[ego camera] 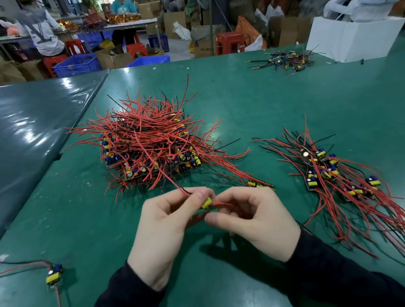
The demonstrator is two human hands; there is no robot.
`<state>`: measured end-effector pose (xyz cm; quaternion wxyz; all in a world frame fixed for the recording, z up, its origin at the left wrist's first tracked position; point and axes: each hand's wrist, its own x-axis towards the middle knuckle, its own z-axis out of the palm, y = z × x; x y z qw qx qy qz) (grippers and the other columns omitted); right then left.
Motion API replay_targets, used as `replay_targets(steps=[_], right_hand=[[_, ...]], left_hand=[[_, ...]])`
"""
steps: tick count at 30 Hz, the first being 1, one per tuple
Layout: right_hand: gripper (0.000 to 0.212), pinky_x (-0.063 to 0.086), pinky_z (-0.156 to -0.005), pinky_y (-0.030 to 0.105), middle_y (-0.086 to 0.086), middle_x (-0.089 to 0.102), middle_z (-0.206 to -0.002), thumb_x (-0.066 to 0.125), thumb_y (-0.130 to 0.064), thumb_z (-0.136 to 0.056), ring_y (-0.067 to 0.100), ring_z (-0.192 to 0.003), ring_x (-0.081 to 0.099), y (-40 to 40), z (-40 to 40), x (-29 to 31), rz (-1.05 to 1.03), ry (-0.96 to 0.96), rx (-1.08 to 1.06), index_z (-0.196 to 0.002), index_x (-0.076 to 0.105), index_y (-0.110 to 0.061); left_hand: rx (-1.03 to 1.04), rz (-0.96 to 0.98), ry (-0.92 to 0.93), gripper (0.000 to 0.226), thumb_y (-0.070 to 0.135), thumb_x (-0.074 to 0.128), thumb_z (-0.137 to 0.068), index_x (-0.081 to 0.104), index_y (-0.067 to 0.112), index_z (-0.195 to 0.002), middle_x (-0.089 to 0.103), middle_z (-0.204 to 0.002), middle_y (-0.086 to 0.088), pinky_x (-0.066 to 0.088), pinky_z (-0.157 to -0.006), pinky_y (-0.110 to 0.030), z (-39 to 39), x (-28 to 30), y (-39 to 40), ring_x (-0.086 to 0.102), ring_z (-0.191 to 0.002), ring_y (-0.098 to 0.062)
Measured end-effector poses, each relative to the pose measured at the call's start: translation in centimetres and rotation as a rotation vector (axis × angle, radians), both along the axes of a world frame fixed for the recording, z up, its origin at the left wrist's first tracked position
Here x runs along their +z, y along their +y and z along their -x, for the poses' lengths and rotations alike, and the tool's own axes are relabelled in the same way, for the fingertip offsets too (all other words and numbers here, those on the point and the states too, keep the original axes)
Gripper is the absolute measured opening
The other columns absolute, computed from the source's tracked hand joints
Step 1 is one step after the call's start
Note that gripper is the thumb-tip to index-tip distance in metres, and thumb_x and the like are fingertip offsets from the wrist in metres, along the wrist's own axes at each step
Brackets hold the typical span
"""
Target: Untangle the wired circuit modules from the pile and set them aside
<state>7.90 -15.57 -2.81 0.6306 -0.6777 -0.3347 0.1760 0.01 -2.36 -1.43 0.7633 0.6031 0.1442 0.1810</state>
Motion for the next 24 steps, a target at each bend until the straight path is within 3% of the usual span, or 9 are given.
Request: replay_targets(steps=[2, 4, 6, 9, 12, 16, 19, 23, 24], right_hand=[[0.014, 0.042, -0.047, 0.021, -0.001, 0.064, -0.062, 0.077, -0.031, -0.074, 0.010, -0.048, 0.053, 0.0, -0.3, 0.4, 0.004, 0.124, 0.042, -0.074, 0.073, -0.018], [0.024, 0.043, -0.045, 0.018, 0.003, 0.067, -0.063, 0.066, -0.035, -0.073, 0.011, -0.046, 0.056, -0.1, -0.8, 0.7, 0.006, 0.308, 0.078, -0.071, 0.073, -0.012], [0.026, 0.044, -0.046, 0.017, 0.005, 0.067, -0.062, 0.064, -0.032, -0.070, 0.011, -0.047, 0.057, -0.3, -1.2, 1.0, 0.046, 0.452, 0.126, -0.069, 0.073, -0.008], [0.021, 0.046, -0.048, 0.017, 0.004, 0.067, -0.062, 0.066, -0.028, -0.066, 0.009, -0.049, 0.058, -0.6, -1.6, 1.3, 0.105, 0.571, 0.217, -0.069, 0.075, -0.010], [0.020, 0.049, -0.052, 0.017, 0.004, 0.068, -0.065, 0.066, -0.025, -0.067, 0.009, -0.052, 0.061, -0.9, -1.9, 1.5, 0.121, 0.658, 0.314, -0.073, 0.077, -0.010], [0.018, 0.051, -0.058, 0.019, 0.004, 0.071, -0.071, 0.068, -0.023, -0.068, 0.009, -0.059, 0.064, -1.2, -1.7, 1.5, 0.142, 0.640, 0.382, -0.079, 0.077, -0.013], [0.018, 0.052, -0.055, 0.021, 0.007, 0.071, -0.070, 0.071, -0.022, -0.065, 0.011, -0.059, 0.065, -1.1, -1.2, 1.4, 0.120, 0.579, 0.324, -0.078, 0.077, -0.011], [0.003, 0.053, -0.048, 0.022, 0.012, 0.069, -0.063, 0.071, -0.006, -0.070, 0.017, -0.052, 0.066, -0.6, -0.4, 1.1, 0.087, 0.550, 0.217, -0.069, 0.074, -0.006], [0.010, 0.053, -0.047, 0.022, 0.012, 0.068, -0.062, 0.069, 0.000, -0.075, 0.017, -0.051, 0.066, -0.5, -0.3, 1.0, 0.095, 0.530, 0.186, -0.068, 0.073, -0.006]], left_hand=[[0.048, -0.051, -0.006, 0.037, 0.033, 0.071, -0.059, 0.076, 0.004, -0.082, 0.074, -0.086, -0.013, 0.055, -0.079, -0.032, -0.1, -0.1, 0.3, 0.067, -0.082, -0.021], [0.045, -0.127, -0.002, 0.036, 0.035, 0.071, -0.059, 0.077, 0.008, -0.082, 0.074, -0.084, -0.011, 0.055, -0.081, -0.032, -0.1, 0.0, 0.3, 0.067, -0.081, -0.020], [0.023, -0.176, -0.008, 0.030, 0.031, 0.070, -0.063, 0.077, 0.009, -0.082, 0.075, -0.083, -0.010, 0.056, -0.076, -0.026, -0.1, 0.0, 0.1, 0.068, -0.080, -0.019], [0.037, -0.275, -0.034, 0.021, 0.026, 0.068, -0.067, 0.077, 0.014, -0.081, 0.075, -0.078, -0.002, 0.052, -0.067, -0.015, -0.1, 0.0, 0.0, 0.067, -0.072, -0.006], [0.080, -0.347, -0.061, 0.022, 0.029, 0.069, -0.066, 0.076, 0.017, -0.083, 0.074, -0.075, 0.002, 0.050, -0.064, -0.013, 0.0, 0.1, 0.0, 0.065, -0.067, -0.003], [0.149, -0.491, -0.118, 0.009, 0.024, 0.077, -0.072, 0.074, 0.016, -0.074, 0.072, -0.069, 0.004, 0.049, -0.063, -0.013, 0.1, 0.3, 0.0, 0.063, -0.063, -0.001], [0.234, -0.563, -0.135, 0.002, 0.021, 0.071, -0.074, 0.072, 0.022, -0.072, 0.073, -0.071, 0.008, 0.051, -0.063, -0.016, 0.2, -0.1, -0.5, 0.066, -0.064, -0.004], [0.271, -0.454, -0.126, 0.010, 0.007, 0.076, -0.076, 0.072, 0.016, -0.075, 0.073, -0.068, 0.000, 0.057, -0.061, -0.026, 0.0, -0.6, -1.5, 0.072, -0.064, -0.018], [0.263, -0.375, -0.110, 0.011, 0.002, 0.073, -0.076, 0.071, 0.013, -0.074, 0.072, -0.067, -0.002, 0.058, -0.060, -0.028, -0.1, -0.7, -1.5, 0.072, -0.064, -0.021]])
